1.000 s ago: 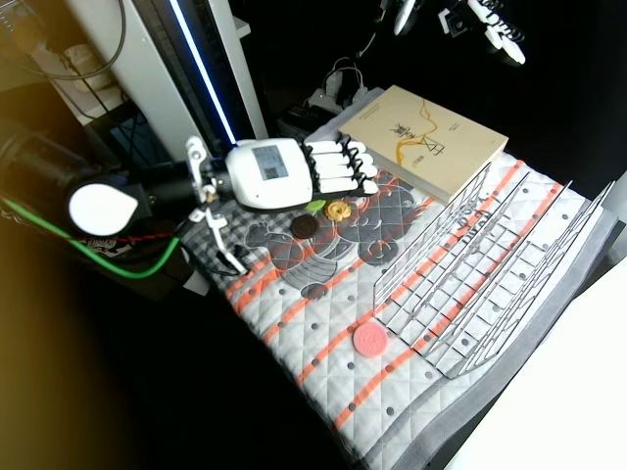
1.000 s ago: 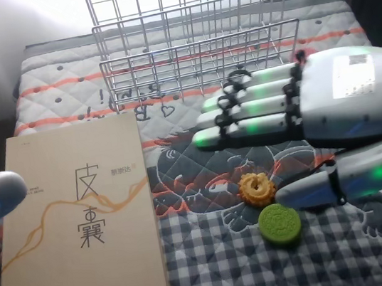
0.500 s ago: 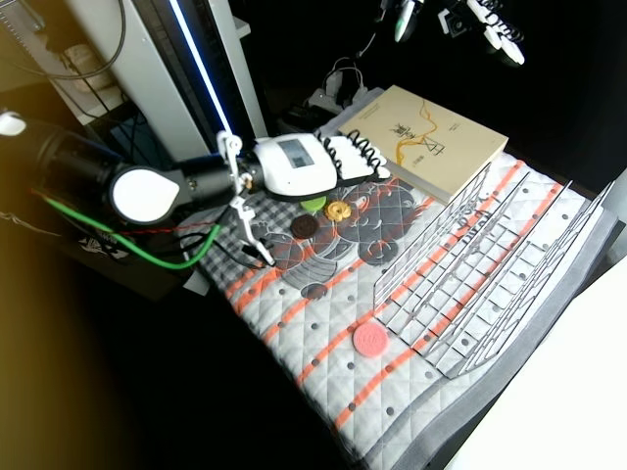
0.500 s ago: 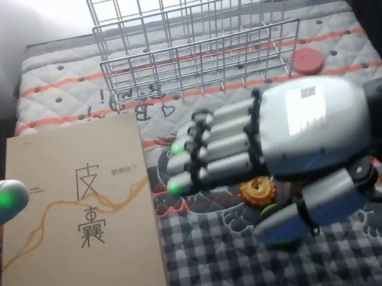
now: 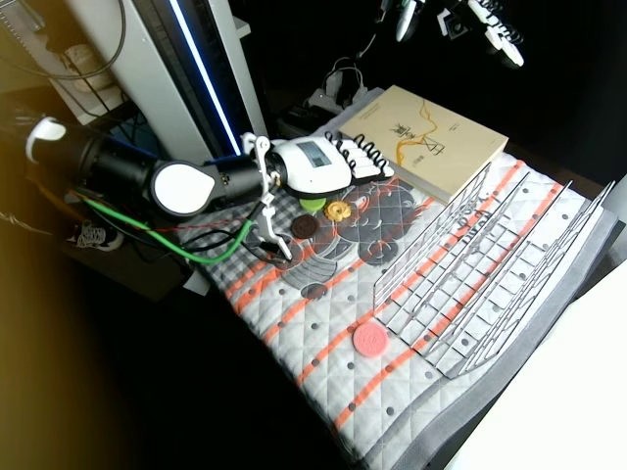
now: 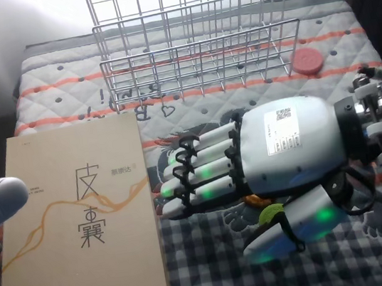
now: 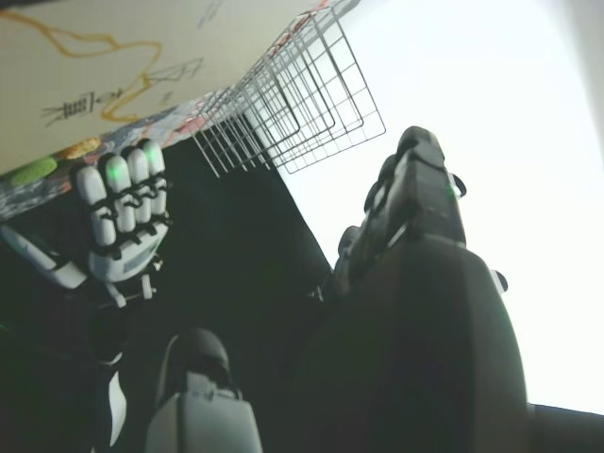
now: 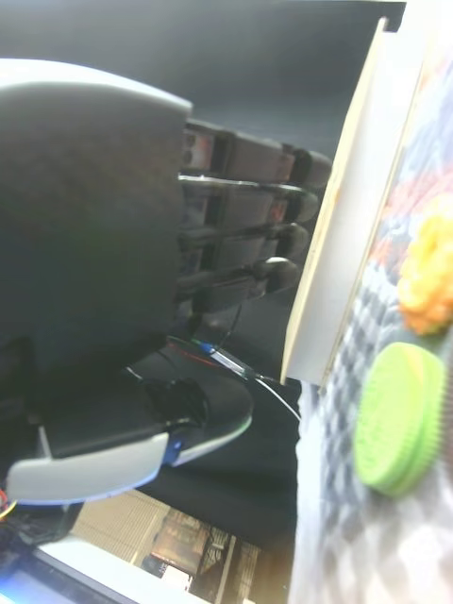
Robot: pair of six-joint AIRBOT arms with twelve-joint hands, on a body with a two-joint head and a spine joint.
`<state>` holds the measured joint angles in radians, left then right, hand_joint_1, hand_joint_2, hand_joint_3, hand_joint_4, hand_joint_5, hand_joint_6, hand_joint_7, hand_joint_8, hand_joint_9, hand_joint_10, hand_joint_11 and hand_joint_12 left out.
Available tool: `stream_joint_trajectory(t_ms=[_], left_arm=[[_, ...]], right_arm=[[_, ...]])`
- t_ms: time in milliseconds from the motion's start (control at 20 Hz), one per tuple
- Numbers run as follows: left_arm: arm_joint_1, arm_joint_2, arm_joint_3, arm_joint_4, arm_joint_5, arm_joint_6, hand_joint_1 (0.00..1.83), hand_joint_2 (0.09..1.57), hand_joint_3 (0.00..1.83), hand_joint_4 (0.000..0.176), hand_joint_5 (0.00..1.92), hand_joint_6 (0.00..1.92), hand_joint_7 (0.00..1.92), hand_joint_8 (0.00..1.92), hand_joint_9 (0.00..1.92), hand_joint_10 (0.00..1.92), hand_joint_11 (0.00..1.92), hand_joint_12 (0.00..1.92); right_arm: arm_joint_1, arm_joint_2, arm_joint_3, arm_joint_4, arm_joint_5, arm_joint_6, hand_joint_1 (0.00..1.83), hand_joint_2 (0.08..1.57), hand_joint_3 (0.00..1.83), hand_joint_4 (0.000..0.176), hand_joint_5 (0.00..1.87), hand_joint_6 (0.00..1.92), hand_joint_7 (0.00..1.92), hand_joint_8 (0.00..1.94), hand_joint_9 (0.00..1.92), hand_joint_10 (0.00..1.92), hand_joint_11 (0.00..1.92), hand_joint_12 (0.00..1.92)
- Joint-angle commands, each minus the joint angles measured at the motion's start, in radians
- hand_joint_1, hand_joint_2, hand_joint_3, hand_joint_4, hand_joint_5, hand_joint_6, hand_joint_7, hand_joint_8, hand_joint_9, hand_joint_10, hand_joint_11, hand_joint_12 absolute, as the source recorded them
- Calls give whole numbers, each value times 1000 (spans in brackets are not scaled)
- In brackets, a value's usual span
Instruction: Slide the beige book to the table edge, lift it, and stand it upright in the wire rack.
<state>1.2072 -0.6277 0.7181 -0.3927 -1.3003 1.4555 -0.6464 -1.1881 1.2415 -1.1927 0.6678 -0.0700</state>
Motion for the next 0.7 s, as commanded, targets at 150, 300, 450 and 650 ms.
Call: stream_joint_trajectory(t_ms=[150, 300, 450, 650], left_arm=[[-2, -4, 24, 3, -132, -68, 311, 953, 14, 176, 0, 0, 0, 0, 0, 0, 0, 0], [8, -7, 36, 10, -135, -126, 328, 959, 11, 176, 0, 0, 0, 0, 0, 0, 0, 0], [14, -7, 36, 10, -147, -130, 342, 974, 15, 176, 0, 0, 0, 0, 0, 0, 0, 0], [22, -8, 34, 8, -155, -130, 334, 987, 12, 176, 0, 0, 0, 0, 0, 0, 0, 0]], right_arm=[[18, -32, 17, 51, 68, 13, 0, 1288, 0, 0, 113, 0, 81, 0, 68, 0, 47, 124], [25, -64, 32, 51, 68, 13, 0, 1288, 0, 0, 150, 12, 121, 15, 100, 12, 77, 128], [29, -91, 54, 70, 68, 13, 0, 1279, 0, 0, 123, 0, 106, 4, 97, 7, 64, 113], [37, -117, 71, 82, 68, 13, 0, 1274, 0, 0, 113, 3, 91, 3, 74, 4, 55, 100]])
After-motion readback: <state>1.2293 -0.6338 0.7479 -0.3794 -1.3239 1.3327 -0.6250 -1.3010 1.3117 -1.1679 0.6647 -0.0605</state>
